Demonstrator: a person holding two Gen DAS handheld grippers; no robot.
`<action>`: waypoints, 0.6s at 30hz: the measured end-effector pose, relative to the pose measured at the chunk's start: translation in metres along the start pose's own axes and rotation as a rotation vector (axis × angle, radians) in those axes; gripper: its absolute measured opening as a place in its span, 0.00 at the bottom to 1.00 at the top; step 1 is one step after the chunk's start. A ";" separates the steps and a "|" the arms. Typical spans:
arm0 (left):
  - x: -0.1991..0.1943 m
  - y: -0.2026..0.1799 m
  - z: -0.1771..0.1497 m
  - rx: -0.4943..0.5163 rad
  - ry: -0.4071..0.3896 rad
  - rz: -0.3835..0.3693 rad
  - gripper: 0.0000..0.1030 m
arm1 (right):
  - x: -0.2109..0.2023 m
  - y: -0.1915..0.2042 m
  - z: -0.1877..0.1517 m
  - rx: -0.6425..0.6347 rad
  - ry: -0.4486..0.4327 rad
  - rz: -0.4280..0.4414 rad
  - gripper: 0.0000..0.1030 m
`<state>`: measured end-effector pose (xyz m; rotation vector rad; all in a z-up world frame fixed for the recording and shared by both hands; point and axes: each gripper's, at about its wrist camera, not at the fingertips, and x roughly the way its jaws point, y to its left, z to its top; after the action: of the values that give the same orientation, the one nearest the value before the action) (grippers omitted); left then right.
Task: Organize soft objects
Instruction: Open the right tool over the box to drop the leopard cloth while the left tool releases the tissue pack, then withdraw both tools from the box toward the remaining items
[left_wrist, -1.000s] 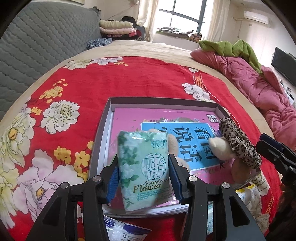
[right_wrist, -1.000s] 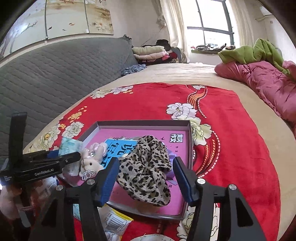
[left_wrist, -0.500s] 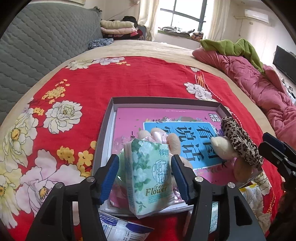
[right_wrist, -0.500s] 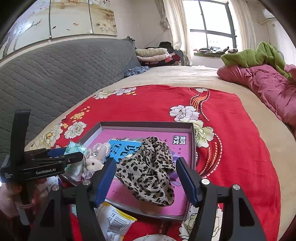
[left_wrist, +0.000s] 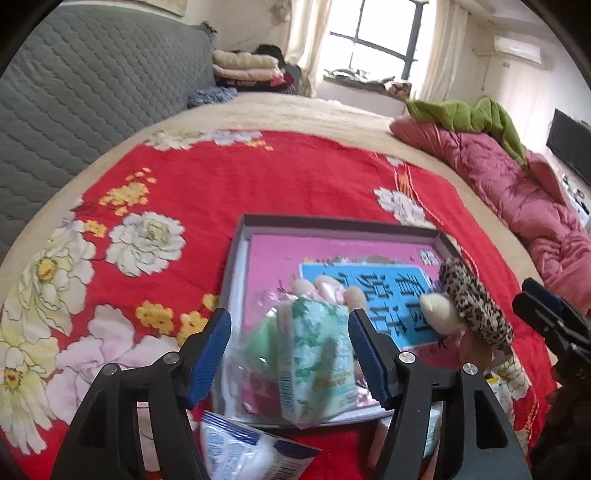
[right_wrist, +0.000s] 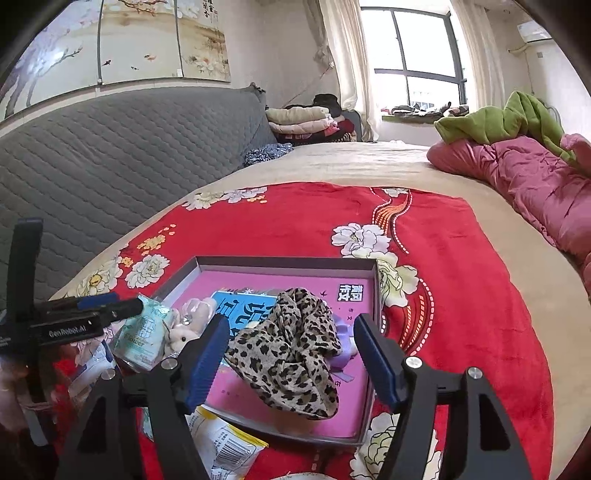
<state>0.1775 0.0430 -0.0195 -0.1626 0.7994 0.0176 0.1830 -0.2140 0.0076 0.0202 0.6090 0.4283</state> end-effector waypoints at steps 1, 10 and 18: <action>-0.004 0.002 0.001 -0.006 -0.013 0.004 0.66 | -0.001 0.000 0.001 0.001 -0.003 0.002 0.67; -0.021 0.020 0.003 -0.042 -0.054 0.052 0.66 | -0.011 0.002 0.004 0.005 -0.036 0.015 0.67; -0.037 0.018 -0.002 -0.021 -0.074 0.069 0.67 | -0.021 0.002 0.002 0.006 -0.052 -0.008 0.68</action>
<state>0.1488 0.0622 0.0036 -0.1535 0.7311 0.0972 0.1681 -0.2202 0.0210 0.0347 0.5586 0.4165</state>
